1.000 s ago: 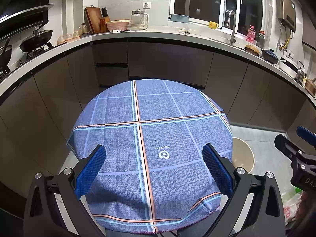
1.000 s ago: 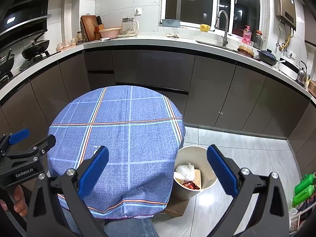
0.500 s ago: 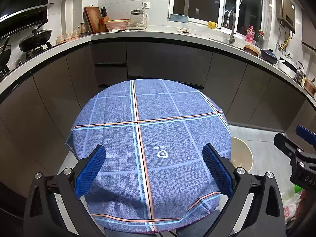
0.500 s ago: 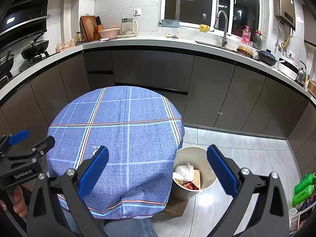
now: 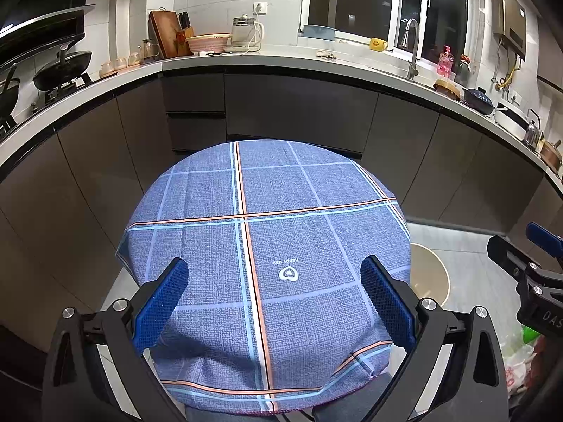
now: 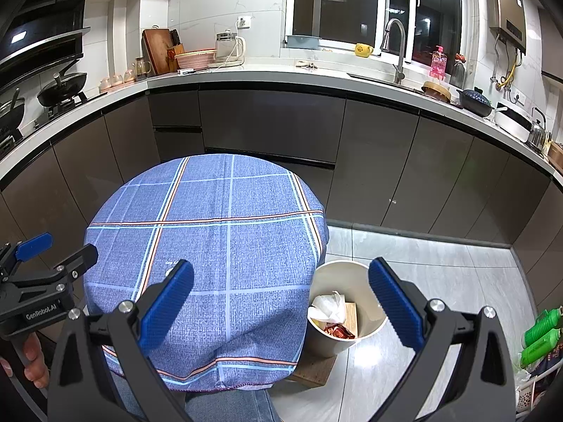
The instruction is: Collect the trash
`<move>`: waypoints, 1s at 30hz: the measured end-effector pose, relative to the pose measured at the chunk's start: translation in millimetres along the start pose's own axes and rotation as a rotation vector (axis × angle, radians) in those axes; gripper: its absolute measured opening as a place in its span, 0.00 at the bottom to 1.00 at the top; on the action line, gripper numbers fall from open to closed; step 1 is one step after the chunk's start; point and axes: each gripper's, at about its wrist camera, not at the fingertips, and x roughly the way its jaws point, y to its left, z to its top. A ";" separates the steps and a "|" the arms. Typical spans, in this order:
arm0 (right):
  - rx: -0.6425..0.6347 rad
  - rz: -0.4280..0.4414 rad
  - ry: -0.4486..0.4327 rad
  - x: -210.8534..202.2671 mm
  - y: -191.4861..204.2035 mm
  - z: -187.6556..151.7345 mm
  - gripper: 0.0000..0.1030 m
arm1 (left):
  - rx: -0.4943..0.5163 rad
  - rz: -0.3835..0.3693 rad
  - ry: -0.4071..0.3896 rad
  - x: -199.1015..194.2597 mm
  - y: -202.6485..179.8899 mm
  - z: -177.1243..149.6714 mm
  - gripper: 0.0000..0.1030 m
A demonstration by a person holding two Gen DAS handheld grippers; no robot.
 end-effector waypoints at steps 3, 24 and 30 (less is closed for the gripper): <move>0.001 0.000 -0.001 0.0 -0.3 0.2 0.97 | 0.000 0.001 0.000 -0.3 -0.1 -0.1 0.92; 0.002 0.000 0.000 0.5 0.2 0.1 0.97 | -0.002 -0.002 0.002 0.8 -0.4 -1.3 0.92; 0.002 0.000 -0.001 0.1 0.0 0.1 0.97 | -0.003 -0.002 0.002 1.8 0.2 -1.3 0.92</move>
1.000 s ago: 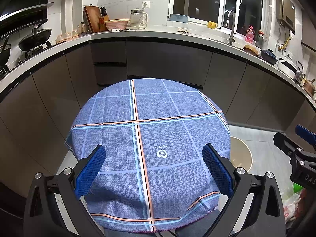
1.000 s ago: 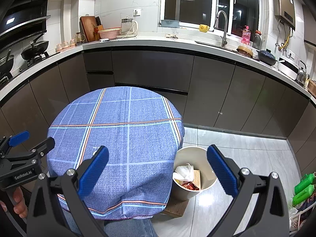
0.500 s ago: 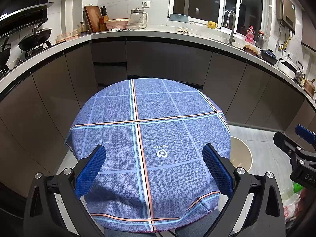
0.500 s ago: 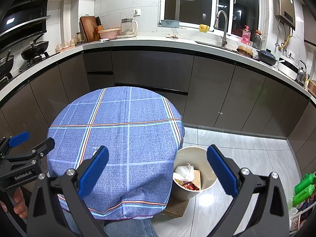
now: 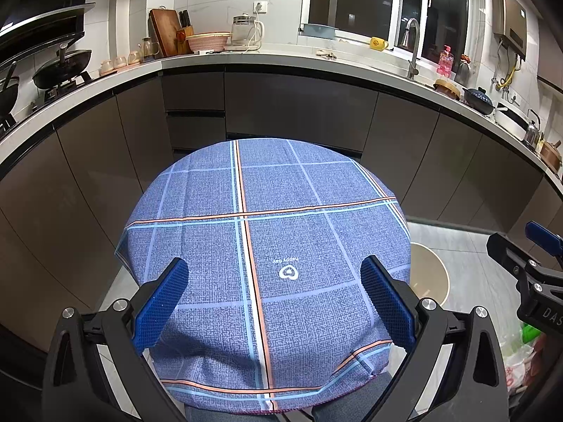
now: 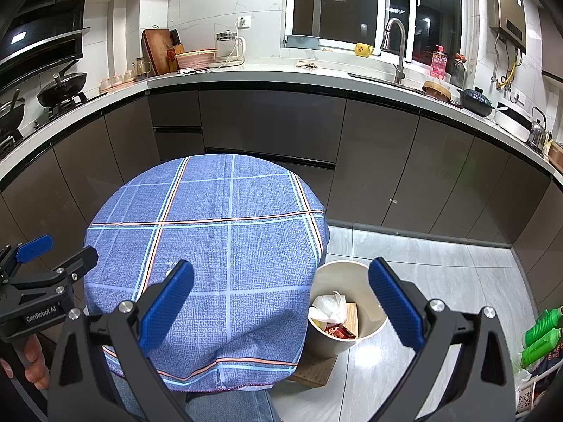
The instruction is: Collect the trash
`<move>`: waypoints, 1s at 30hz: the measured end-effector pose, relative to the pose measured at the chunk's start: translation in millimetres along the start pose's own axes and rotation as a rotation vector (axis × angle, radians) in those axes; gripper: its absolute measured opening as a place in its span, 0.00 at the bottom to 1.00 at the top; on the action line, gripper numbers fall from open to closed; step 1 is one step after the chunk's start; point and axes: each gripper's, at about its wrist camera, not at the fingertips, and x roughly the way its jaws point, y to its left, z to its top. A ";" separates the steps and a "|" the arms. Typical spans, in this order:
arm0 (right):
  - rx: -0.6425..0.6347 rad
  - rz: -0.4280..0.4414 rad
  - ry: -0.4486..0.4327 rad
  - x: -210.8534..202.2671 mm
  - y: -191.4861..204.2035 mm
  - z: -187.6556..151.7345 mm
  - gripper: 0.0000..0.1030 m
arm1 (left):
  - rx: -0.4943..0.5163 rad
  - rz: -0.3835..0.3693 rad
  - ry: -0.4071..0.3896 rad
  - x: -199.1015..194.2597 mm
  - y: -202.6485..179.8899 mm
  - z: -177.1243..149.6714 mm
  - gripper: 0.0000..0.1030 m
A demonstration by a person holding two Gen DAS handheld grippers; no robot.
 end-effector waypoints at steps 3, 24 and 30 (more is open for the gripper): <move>-0.001 0.000 0.000 0.4 0.0 -0.1 0.97 | -0.002 -0.001 0.000 1.7 0.7 -1.8 0.92; 0.001 0.002 0.001 0.2 0.3 0.2 0.97 | 0.000 -0.008 -0.001 1.9 2.1 -1.9 0.92; 0.000 0.001 0.001 0.7 1.0 0.7 0.97 | 0.000 -0.006 -0.001 2.1 2.4 -1.5 0.92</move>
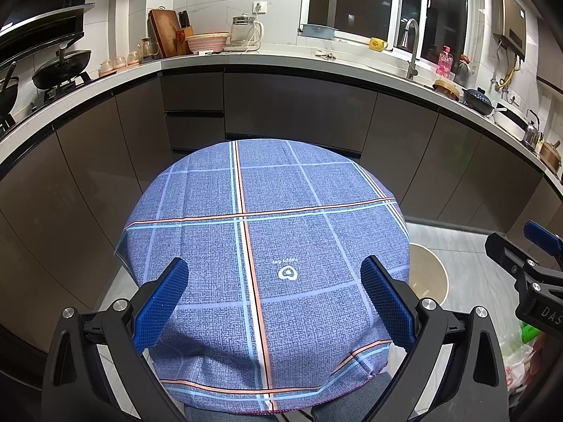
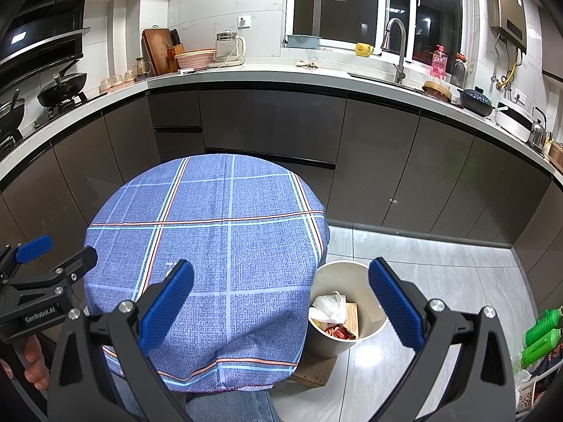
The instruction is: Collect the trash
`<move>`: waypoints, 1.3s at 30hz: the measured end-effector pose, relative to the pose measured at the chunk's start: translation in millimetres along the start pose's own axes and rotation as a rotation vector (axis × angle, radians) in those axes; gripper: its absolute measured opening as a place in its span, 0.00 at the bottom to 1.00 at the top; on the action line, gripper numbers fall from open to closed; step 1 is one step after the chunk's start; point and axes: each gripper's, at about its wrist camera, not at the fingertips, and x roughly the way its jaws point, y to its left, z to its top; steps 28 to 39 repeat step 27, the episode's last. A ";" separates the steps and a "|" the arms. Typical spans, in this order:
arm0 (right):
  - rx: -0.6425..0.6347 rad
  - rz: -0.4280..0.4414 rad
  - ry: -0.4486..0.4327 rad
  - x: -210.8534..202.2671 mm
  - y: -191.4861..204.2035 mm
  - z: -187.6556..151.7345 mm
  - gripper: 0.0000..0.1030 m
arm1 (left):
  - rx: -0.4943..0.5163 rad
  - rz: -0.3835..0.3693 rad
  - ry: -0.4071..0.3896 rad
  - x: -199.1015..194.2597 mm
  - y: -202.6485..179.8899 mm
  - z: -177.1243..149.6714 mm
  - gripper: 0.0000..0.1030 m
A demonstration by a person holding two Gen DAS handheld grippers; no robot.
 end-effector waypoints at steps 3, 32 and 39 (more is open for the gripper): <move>-0.001 0.000 0.001 0.2 0.3 0.0 0.97 | 0.001 -0.001 0.001 0.0 0.0 -0.1 0.92; 0.001 0.001 0.003 0.9 1.1 0.0 0.97 | 0.004 -0.002 -0.002 -1.6 -0.9 4.0 0.92; 0.001 0.001 0.003 0.9 1.1 0.0 0.97 | 0.004 -0.002 -0.002 -1.6 -0.9 4.0 0.92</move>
